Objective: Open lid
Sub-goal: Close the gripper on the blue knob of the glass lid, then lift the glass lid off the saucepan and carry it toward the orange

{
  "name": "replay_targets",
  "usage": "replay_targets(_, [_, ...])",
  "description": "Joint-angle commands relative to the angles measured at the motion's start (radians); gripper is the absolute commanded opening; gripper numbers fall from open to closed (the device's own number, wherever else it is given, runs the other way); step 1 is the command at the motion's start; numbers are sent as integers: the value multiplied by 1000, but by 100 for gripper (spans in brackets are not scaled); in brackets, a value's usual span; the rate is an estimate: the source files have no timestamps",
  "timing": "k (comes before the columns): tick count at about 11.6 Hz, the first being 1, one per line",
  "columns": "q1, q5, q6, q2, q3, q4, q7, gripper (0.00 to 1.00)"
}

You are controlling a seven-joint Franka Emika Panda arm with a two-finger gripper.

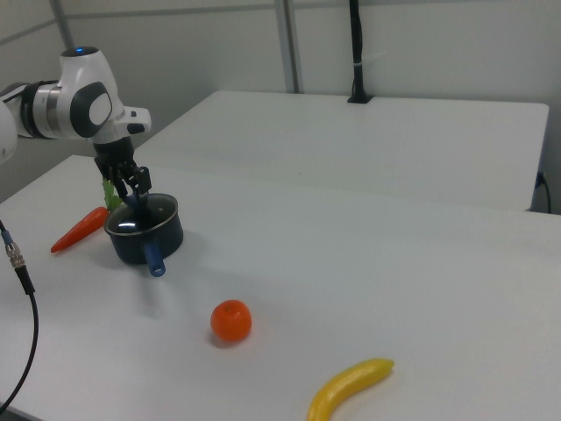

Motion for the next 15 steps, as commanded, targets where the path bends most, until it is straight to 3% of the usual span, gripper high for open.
replay_targets(1, [10,-17,19,-22,-11,1,31,26])
replay_targets(7, [-4,-14,-33,-81,-26,-3,25,26])
replay_targets(10, [-105,-17,-47,-135,-28,-45,-19,26])
replay_targets(15, [-331,-15,-103,-135,-28,-92,-198,26])
